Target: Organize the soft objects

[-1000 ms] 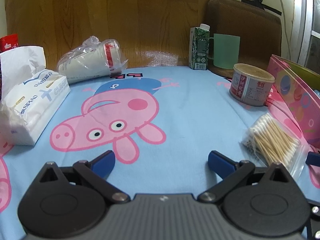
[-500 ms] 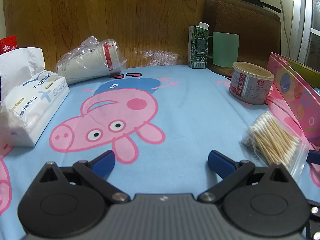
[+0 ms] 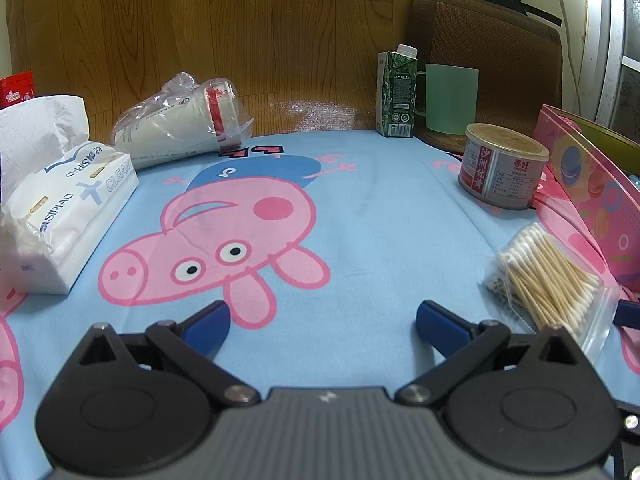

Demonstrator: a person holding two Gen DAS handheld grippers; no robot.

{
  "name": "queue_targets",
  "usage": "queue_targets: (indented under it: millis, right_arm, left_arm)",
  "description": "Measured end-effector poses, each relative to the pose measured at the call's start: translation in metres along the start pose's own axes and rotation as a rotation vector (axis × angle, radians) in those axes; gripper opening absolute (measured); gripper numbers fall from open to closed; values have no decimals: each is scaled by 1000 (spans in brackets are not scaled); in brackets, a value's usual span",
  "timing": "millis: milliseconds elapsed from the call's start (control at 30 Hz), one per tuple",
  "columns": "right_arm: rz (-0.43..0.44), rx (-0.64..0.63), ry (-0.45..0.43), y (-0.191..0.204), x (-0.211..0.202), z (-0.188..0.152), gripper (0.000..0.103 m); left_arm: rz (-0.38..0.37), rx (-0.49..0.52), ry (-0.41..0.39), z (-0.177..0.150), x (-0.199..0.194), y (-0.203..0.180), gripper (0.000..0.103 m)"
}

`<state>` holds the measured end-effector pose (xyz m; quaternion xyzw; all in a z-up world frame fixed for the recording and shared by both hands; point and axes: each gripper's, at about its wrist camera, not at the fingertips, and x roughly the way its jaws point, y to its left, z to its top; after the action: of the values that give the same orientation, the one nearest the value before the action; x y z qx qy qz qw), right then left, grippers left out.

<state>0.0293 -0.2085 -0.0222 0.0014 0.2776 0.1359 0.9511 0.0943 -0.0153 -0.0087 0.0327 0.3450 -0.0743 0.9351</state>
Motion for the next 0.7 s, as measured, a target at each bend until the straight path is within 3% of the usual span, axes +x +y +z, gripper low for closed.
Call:
queue_targets:
  millis: [133,233,333,400,567,667,700]
  right_arm:
    - [-3,-4,1,1,0,0,98]
    - [1,0,1,0,-1,0,98]
    - [7,-13,8,1,1,2,98]
    - [9,-28,15,2,4,5,98]
    - [12,-67,27,3,14,12,98]
    - [21,-89,9,2,17,14,81]
    - [25,-100,-4,2,16,14,63]
  left_arm:
    - [-6,-3,-2,0,0,1,103]
    - [-63,-46,-23,1,-5,10,103]
    - [-202,-101,-73,9,-16,13,103]
    - [-292,-84,-83,18,-18,4,103]
    - [-479,5,63,23,14,-35,99]
    - [-456,90,25,16,7,-50,84]
    - [-480,97,33,14,4,-53,75]
